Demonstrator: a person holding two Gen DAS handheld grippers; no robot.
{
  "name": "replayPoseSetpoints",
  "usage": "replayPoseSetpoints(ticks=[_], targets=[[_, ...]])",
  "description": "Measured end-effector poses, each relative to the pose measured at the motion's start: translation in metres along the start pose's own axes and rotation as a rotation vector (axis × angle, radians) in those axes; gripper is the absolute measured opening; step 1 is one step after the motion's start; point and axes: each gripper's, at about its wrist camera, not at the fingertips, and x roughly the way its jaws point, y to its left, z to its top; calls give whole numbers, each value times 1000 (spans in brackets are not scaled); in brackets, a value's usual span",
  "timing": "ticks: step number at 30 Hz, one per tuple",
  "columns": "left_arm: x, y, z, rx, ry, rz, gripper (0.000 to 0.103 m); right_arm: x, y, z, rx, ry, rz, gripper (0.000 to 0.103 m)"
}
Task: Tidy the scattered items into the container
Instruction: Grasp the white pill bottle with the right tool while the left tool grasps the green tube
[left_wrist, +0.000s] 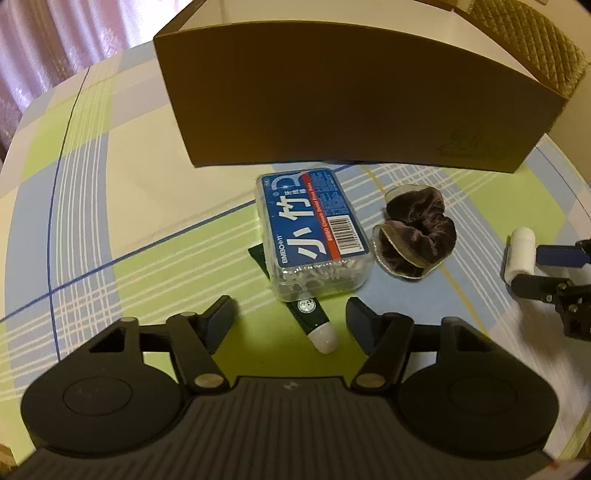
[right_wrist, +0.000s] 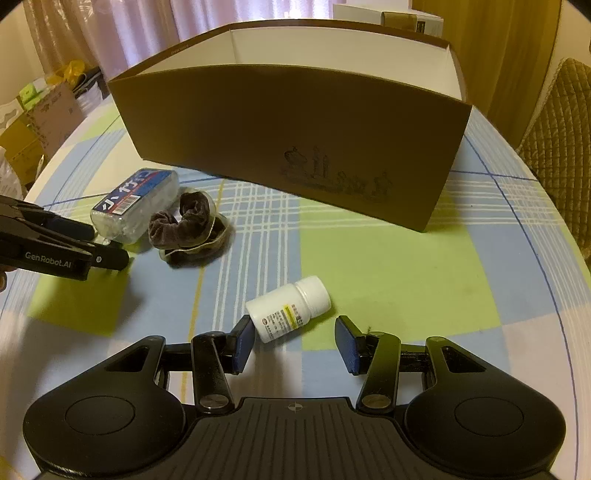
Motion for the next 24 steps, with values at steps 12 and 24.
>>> replayPoseSetpoints(ticks=[12, 24], targets=[[-19, 28, -25, -36, -8, -9, 12, 1, -4, -5, -48, -3, 35, 45], [-36, 36, -43, -120, 11, -3, 33, -2, -4, -5, -111, -17, 63, 76]])
